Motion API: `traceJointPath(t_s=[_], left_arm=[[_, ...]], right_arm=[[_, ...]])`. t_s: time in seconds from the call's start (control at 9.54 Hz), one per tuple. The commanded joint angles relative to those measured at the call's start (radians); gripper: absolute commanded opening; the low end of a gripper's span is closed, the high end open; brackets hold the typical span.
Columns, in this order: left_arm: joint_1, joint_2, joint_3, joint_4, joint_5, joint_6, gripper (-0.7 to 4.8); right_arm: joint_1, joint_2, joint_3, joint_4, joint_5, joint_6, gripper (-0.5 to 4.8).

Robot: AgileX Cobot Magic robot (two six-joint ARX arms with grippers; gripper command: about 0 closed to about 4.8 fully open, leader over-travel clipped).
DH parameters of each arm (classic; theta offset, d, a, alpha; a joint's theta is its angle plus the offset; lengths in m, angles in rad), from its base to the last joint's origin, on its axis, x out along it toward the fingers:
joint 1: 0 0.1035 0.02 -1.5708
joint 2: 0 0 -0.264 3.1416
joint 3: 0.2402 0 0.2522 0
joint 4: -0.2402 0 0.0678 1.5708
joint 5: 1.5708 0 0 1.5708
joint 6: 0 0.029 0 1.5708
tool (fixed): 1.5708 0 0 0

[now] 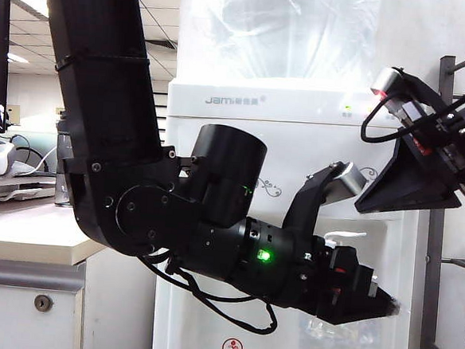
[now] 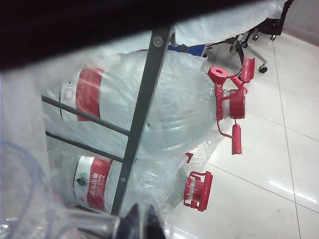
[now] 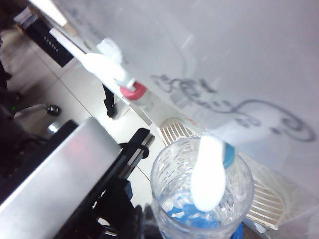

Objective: Pick up the plastic mug from the left desk, go to the cold water outlet of the water dispenser, press the vertical switch to get some water, then put the mug back on the desk.

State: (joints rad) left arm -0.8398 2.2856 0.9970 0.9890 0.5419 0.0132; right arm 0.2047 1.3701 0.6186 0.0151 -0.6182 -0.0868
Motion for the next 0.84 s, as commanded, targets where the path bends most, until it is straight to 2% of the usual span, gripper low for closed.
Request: traceJointPath(t_s=[0.1,0.84], left_arm=[[-0.007,-0.009,0.005,0.056,0.024,0.013,-0.06],[-0.007,-0.009,0.004,0.056,0.024,0.013,-0.06]], right_arm=[[0.002,-0.003,0.004,-0.026,0.014,-0.011,-0.01],[0.002,-0.002,0.003,0.024,0.015,-0.019,-0.01]])
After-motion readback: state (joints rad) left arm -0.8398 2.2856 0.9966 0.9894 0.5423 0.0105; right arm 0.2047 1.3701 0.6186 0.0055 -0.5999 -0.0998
